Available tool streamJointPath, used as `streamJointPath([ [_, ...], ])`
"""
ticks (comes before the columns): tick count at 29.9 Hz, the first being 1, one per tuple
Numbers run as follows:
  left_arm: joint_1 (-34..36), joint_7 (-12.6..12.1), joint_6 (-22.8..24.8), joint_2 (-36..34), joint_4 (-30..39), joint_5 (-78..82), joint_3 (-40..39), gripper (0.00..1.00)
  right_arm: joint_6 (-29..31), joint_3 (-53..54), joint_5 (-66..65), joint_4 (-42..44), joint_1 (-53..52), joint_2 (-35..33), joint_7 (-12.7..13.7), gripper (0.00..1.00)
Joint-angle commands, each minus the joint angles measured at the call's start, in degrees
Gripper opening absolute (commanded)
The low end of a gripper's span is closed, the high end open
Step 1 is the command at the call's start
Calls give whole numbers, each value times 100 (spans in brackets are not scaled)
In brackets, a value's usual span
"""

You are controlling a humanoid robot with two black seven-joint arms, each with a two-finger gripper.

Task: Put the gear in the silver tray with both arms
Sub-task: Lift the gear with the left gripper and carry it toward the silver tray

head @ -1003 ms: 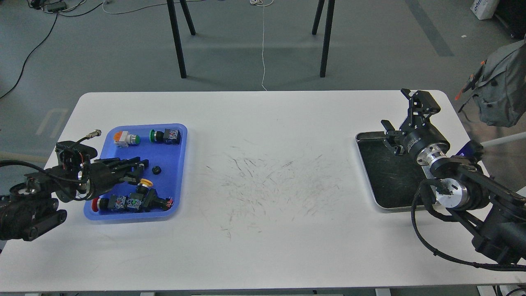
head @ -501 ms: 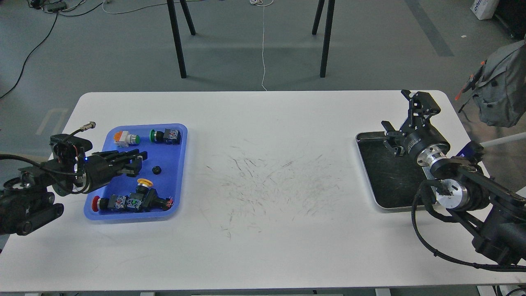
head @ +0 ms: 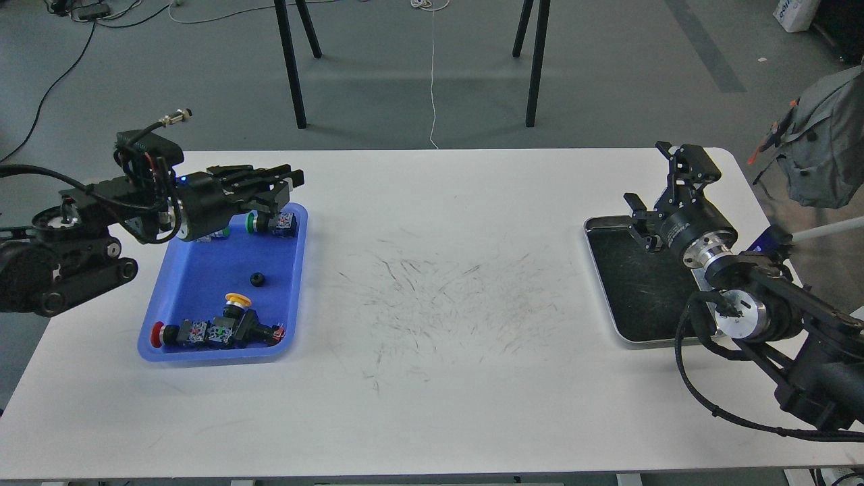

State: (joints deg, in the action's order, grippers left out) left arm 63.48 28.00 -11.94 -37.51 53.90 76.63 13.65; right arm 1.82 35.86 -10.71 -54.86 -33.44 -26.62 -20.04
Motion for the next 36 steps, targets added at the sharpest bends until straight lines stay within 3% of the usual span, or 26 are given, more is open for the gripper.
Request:
streamJointPath([
  [1, 190, 0, 130, 401, -29, 220, 6, 11, -6, 0, -10, 1, -23, -19, 0, 99],
  [11, 411, 0, 148, 2124, -529, 423, 524, 11, -6, 0, -10, 45, -198, -72, 18, 99],
  [20, 305, 0, 148, 3671, -1399, 423, 946, 11, -24, 0, -10, 45, -225, -81, 27, 99],
  [24, 24, 0, 148, 3751, -1804, 414, 1025, 11, -24, 0, -10, 54, -225, -116, 27, 99],
  [36, -231, 0, 95, 3751, -1795, 440, 1087, 11, -33, 0, -19, 54, -234, -133, 27, 99],
])
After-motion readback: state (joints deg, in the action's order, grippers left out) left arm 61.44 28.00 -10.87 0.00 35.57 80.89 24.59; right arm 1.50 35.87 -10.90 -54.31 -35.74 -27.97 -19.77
